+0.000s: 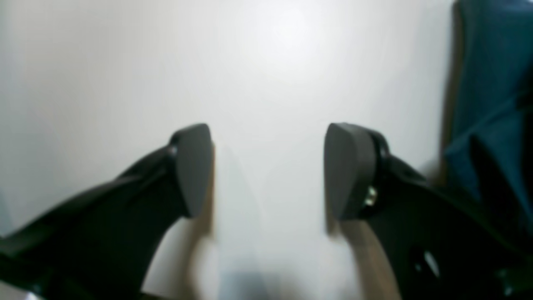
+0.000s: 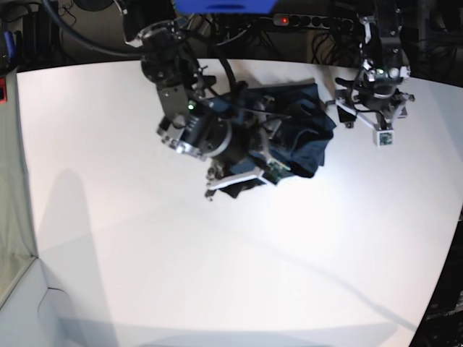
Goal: Layout the t-shirt on the table in an organized manner, then fold the t-shirt properly
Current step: 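Lift the strip end with the right gripper and fold it over onto the bundle, then grasp the bundle's sides with both grippers and square it up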
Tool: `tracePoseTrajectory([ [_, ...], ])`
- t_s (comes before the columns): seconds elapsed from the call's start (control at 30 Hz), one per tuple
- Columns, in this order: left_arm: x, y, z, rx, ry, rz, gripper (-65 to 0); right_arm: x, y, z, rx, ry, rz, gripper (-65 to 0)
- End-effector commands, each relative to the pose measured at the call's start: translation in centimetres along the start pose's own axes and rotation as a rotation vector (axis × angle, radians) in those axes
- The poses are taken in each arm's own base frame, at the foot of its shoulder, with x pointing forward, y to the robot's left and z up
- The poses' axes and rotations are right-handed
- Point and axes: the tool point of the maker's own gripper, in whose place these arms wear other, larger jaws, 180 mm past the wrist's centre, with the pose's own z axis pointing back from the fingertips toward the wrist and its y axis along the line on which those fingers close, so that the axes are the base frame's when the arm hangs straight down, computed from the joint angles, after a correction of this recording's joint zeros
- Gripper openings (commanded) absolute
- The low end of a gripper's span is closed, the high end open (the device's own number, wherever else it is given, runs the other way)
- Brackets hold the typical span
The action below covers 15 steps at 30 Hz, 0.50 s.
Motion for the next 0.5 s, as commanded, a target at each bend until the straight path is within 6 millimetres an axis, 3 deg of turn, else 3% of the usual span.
tracePoseTrajectory([
  [0.0, 1.0, 0.3, 0.2, 0.007, -0.036, 0.001, -23.1, 2.0, -0.7, 0.4, -0.015, -0.072, -0.005, -25.1],
  [0.33, 0.8, 0.3, 0.2, 0.009, -0.031, 0.0, -23.1, 0.7, -6.0, 2.7, -0.16, -0.074, -0.084, -37.4],
  [0.47, 0.9, 0.4, 0.2, 0.01, -0.031, -0.003, -23.1, -0.7, -6.1, 2.4, -0.158, -0.043, -0.117, -47.0],
])
